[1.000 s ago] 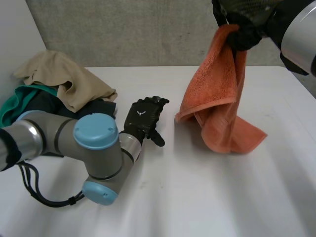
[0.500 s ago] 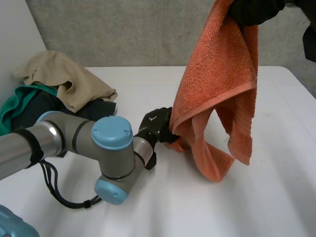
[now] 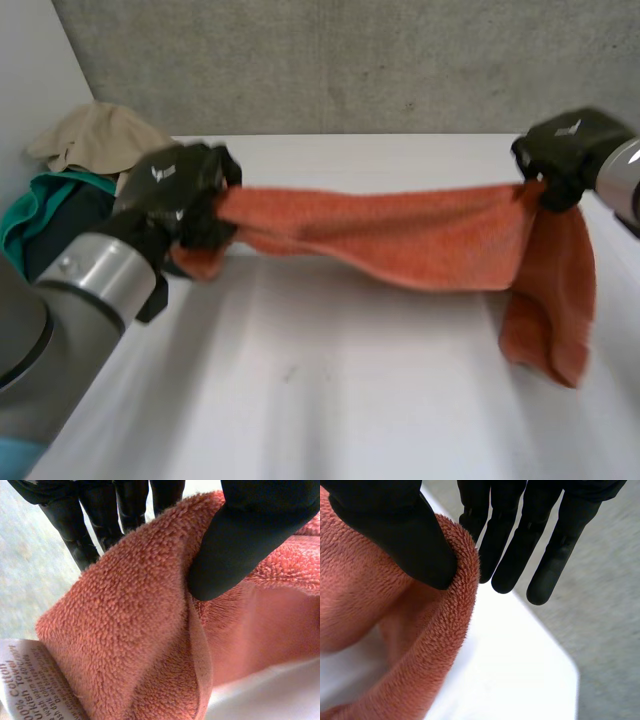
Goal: Fold the laundry.
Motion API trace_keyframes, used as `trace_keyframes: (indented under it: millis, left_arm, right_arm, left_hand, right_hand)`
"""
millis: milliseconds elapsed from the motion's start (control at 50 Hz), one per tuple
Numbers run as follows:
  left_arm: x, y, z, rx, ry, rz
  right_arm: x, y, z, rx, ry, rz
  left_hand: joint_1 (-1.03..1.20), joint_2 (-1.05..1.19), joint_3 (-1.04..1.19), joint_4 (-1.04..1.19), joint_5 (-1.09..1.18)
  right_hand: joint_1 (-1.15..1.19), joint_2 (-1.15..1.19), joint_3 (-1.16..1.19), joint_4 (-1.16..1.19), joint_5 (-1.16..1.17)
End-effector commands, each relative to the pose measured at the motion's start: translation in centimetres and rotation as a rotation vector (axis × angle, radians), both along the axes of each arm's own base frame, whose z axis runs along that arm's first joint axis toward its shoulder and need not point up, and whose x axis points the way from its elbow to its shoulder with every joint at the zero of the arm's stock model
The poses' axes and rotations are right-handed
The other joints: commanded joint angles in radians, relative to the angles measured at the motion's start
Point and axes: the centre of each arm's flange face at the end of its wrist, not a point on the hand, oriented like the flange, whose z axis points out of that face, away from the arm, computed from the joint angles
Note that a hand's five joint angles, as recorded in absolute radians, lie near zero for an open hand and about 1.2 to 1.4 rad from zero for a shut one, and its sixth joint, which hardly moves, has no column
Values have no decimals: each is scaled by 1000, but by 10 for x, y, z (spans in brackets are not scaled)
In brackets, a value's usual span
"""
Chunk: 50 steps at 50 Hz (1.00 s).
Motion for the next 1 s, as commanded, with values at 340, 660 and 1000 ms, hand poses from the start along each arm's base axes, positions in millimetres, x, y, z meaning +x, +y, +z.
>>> trace_keyframes:
  millis: [340,660,1000]
  left_arm:
    - [-27,-38,-68,162,-157,0]
    - [-25,-38,-66,161,-153,5]
    - [-24,-38,-66,163,-150,9]
  right_arm:
    - [52,-62,-93,-262,-50,72]
    - [-7,29,-67,187,-237,-135]
    - [6,15,-166,245,-337,-167]
  left_hand:
    - [264,199,208,199,266]
    - [264,199,208,199,266]
    - [264,199,208,199,266]
  right_hand:
    - [-680,-750,-767,-773,-732]
    - [-542,-612,-630,-636,-595]
    - [-539,-609,-627,-632,-592]
